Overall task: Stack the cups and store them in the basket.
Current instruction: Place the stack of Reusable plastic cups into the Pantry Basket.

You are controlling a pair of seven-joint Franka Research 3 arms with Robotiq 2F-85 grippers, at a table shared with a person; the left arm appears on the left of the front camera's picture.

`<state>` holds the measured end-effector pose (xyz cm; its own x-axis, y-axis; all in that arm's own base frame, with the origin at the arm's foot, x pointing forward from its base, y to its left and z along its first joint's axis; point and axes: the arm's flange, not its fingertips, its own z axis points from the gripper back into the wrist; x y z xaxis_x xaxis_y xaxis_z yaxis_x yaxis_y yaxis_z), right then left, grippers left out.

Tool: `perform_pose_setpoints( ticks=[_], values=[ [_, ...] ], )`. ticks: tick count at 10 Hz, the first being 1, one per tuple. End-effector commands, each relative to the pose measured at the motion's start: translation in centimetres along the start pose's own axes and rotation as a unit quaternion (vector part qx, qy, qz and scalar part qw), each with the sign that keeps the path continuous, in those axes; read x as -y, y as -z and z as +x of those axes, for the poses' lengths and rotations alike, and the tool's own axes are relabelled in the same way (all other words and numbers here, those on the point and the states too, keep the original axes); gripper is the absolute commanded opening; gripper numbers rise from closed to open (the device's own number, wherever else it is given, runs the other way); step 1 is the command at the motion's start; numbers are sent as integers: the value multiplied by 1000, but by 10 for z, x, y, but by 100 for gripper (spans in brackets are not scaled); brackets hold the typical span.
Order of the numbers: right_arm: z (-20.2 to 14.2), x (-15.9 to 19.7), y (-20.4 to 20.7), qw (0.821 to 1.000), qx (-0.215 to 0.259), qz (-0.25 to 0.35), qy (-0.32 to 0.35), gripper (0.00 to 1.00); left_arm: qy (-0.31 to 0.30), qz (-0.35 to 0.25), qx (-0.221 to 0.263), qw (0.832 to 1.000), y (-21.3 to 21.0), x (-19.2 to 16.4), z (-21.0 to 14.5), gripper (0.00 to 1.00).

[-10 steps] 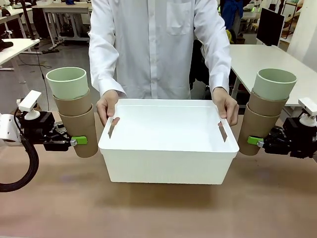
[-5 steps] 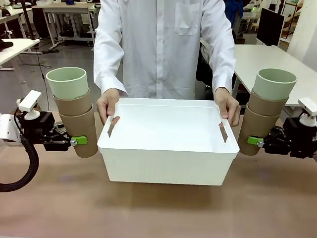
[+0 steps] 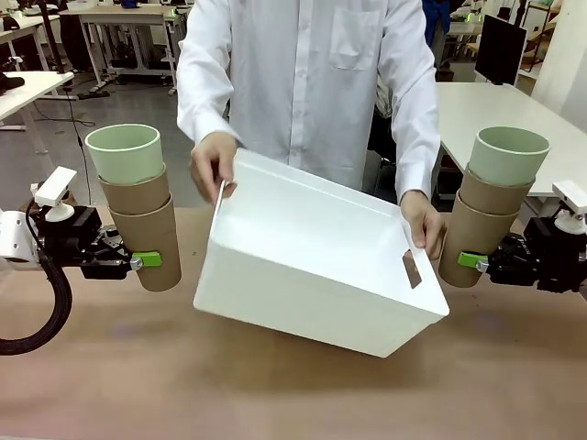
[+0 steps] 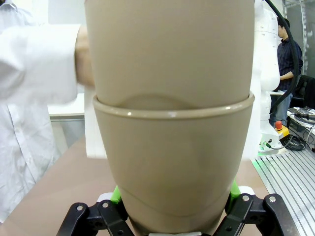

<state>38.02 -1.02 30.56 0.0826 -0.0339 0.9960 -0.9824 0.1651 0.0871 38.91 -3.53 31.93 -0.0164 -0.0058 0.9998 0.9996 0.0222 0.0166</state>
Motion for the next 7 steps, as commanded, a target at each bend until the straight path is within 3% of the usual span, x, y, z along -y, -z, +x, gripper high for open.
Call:
perform_pose_setpoints(
  ticks=[1,7],
  values=[
    [4,0,1,1000,0,1,-5,84,4,-1,4,1000,0,0,4,84],
    [4,0,1,1000,0,1,-5,84,4,-1,4,1000,0,0,4,84]
  ],
)
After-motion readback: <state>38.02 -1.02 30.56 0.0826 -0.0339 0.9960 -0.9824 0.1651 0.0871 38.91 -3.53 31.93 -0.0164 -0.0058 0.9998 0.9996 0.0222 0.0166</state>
